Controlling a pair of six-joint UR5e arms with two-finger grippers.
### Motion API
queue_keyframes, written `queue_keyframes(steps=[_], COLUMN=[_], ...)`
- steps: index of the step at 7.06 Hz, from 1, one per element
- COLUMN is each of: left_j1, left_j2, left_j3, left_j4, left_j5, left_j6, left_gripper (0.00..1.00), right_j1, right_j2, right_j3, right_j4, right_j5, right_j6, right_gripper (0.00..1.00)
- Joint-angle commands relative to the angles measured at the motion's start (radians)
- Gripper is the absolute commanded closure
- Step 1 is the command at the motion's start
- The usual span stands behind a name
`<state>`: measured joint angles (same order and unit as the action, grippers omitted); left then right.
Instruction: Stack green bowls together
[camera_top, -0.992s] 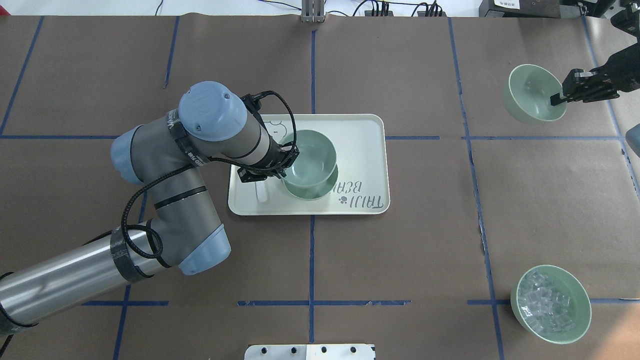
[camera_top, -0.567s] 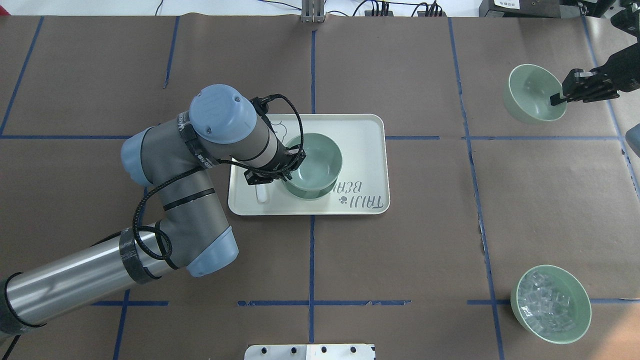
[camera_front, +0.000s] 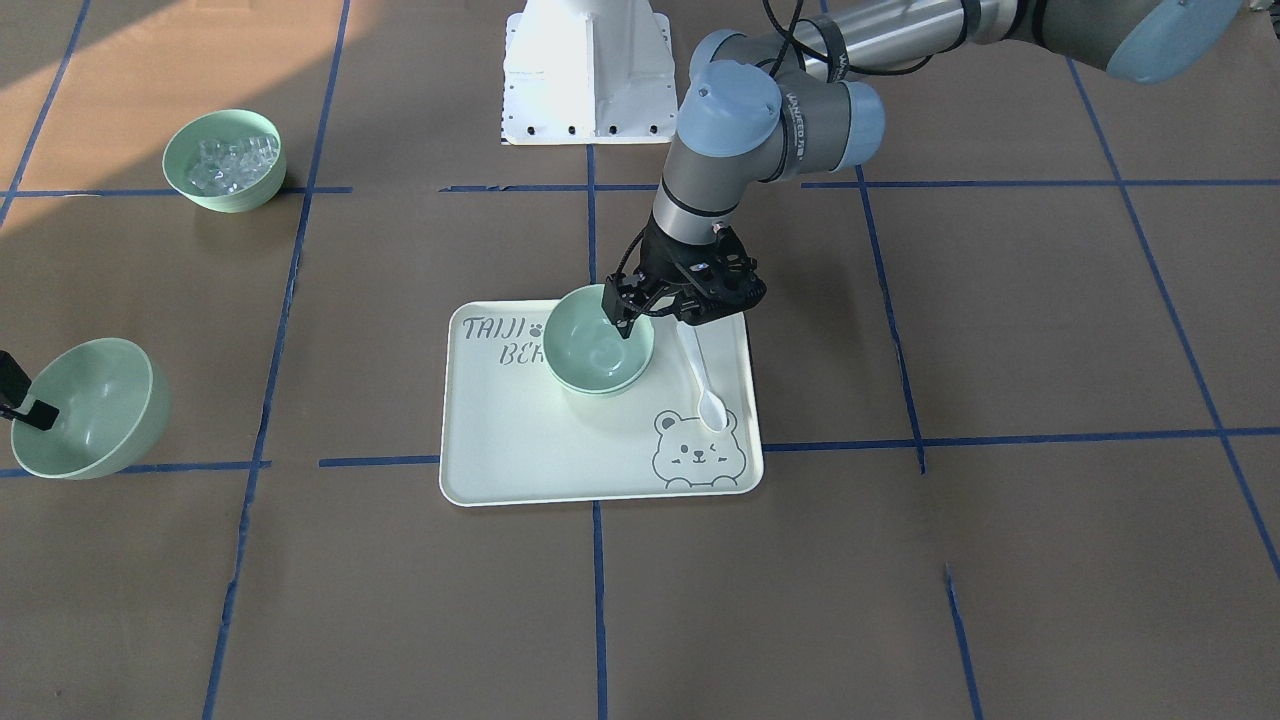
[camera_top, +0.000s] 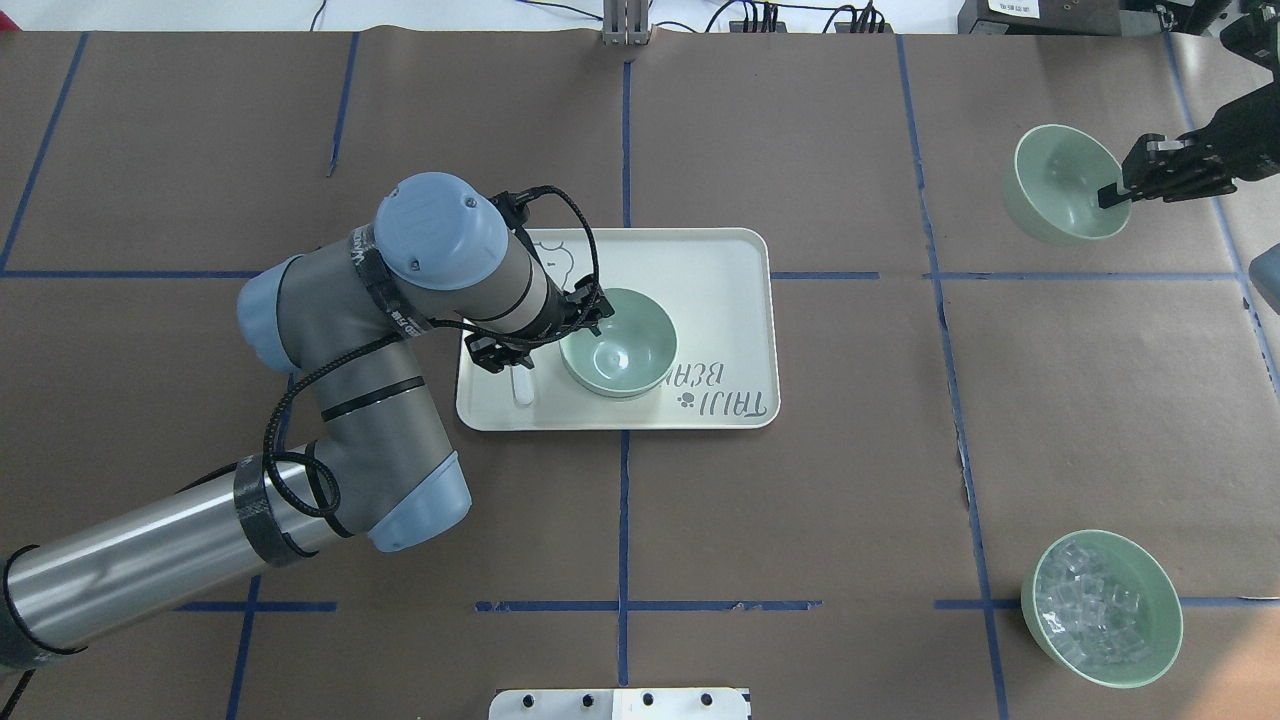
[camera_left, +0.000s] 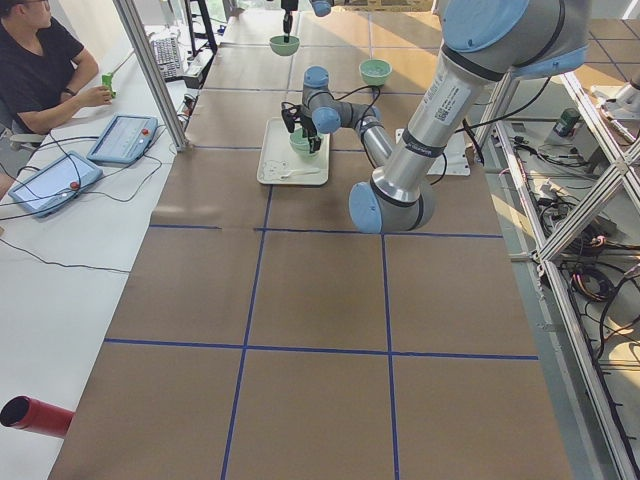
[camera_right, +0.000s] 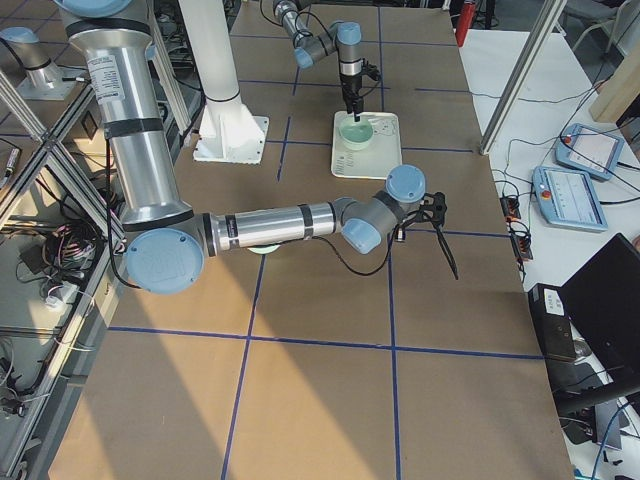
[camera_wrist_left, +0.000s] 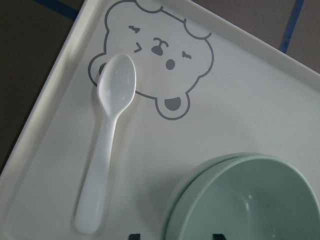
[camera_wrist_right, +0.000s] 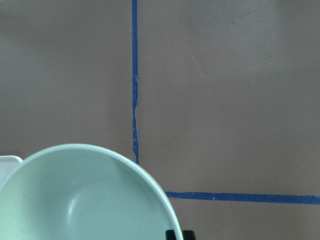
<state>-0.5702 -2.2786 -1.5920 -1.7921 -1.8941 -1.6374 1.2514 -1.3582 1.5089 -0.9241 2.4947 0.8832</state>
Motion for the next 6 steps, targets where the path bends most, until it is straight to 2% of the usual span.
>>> queue_keyframes(steps=[1, 3, 5, 6], left_j1=[-0.077, -0.167, -0.261, -0.304], left_j2=[0.005, 0.063, 0.114, 0.144], left_j3=[-0.029, -0.133, -0.213, -0.224], left_j4=[0.051, 0.156, 0.264, 0.276], left_j5=[-0.076, -0.14, -0.141, -0.145], left_j6=[0.114, 0.282, 0.465, 0.525], left_gripper=[0.0, 0.0, 0.0, 0.0], right_j1=[-0.067, -0.175, -0.306, -0.349], right_j2=[0.06, 0.158, 0.217, 0.246], right_j3=[0.052, 0.074, 0.085, 0.085], right_j4=[-0.005, -0.012, -0.015, -0.044], right_j5=[-0.002, -0.043, -0.158, -0.19], right_j6=[0.121, 0.259, 0.309, 0.309], right_gripper=[1.0, 1.0, 1.0, 1.0])
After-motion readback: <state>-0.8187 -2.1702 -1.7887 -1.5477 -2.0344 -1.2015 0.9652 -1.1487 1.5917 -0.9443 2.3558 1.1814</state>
